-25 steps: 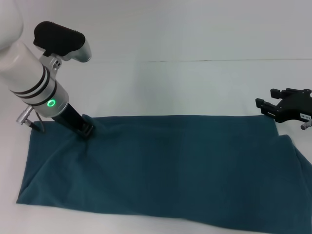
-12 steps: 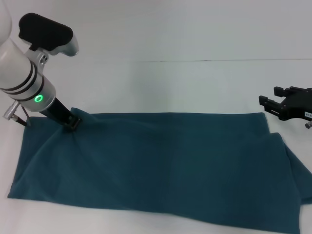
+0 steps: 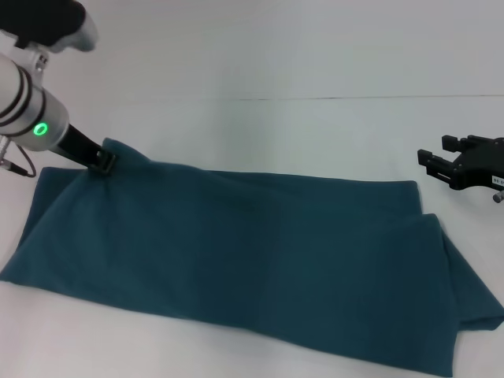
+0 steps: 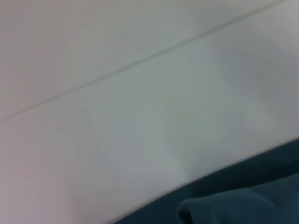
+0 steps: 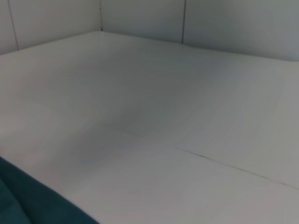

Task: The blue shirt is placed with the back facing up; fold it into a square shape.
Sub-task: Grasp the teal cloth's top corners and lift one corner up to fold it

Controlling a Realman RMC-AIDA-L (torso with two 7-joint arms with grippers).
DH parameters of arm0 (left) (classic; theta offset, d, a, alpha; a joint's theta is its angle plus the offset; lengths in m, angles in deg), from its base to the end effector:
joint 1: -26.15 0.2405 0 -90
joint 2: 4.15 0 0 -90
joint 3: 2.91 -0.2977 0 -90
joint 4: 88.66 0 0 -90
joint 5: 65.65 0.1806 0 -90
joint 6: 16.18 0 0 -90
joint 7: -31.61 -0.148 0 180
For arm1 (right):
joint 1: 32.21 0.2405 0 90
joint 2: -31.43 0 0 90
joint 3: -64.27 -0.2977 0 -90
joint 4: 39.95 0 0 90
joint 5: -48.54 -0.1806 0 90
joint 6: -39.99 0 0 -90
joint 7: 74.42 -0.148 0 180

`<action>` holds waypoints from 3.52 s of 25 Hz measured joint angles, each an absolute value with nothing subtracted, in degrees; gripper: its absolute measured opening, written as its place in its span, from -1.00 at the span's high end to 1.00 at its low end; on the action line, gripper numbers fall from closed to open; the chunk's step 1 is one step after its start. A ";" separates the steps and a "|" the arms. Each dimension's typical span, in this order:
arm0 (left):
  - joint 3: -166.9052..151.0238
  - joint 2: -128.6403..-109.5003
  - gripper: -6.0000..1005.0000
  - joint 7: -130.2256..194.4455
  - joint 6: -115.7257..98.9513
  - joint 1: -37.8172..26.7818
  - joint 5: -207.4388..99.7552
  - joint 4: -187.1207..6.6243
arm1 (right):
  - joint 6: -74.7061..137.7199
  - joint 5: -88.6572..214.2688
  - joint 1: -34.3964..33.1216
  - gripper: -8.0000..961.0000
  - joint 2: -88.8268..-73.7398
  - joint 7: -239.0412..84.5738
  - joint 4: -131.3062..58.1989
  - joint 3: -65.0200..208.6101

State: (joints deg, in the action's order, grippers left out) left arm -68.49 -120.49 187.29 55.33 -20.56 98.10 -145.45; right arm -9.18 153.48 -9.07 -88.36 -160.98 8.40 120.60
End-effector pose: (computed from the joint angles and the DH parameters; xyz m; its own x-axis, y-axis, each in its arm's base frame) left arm -0.2435 0.4370 0.0142 0.5966 0.8021 0.0267 0.5875 -0.4138 -0.6955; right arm 0.3233 0.3736 0.0026 0.8140 -0.3734 -0.4449 -0.5808 -0.5242 -0.6228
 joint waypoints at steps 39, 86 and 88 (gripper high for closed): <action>-64.28 -117.89 0.94 186.93 43.13 -17.85 98.08 -136.68 | -17.24 163.42 -6.81 -0.06 -88.18 -181.26 12.87 121.01; -70.91 -128.32 -0.77 167.98 45.03 1.59 79.62 -174.75 | -38.92 158.72 -6.74 0.11 -88.44 -186.13 18.46 119.81; -70.77 -128.27 -0.76 166.07 44.84 1.56 78.00 -173.75 | -38.49 158.08 -6.91 0.11 -88.43 -185.42 18.16 119.64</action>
State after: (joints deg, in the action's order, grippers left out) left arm -70.77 -128.27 166.07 44.84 1.56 78.00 -173.75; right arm -38.49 158.08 -6.91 -88.43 -185.42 18.16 119.64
